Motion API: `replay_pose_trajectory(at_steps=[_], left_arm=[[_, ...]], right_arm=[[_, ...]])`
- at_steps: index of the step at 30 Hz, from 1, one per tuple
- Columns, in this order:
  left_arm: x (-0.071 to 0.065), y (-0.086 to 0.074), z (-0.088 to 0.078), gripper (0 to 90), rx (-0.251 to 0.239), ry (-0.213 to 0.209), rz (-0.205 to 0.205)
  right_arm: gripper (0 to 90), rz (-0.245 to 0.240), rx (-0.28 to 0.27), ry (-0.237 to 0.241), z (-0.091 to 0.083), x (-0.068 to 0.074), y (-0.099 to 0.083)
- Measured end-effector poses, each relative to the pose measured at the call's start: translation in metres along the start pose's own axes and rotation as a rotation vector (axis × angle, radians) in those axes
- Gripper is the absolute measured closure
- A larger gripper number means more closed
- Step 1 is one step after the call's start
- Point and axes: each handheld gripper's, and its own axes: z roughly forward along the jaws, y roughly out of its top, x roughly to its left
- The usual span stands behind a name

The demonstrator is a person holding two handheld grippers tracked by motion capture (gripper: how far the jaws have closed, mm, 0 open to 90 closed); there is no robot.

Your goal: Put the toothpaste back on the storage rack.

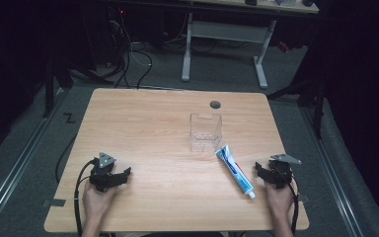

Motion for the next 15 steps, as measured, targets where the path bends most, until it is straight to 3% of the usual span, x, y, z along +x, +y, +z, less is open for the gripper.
replay_pose_trajectory(at_steps=[15], left_arm=[[-0.0007, 0.0002, 0.0002, 28.7, 0.004, 0.012, 0.004]], right_arm=[[42.1, 0.007, 0.001, 0.001, -0.0001, 0.0003, 0.0001]])
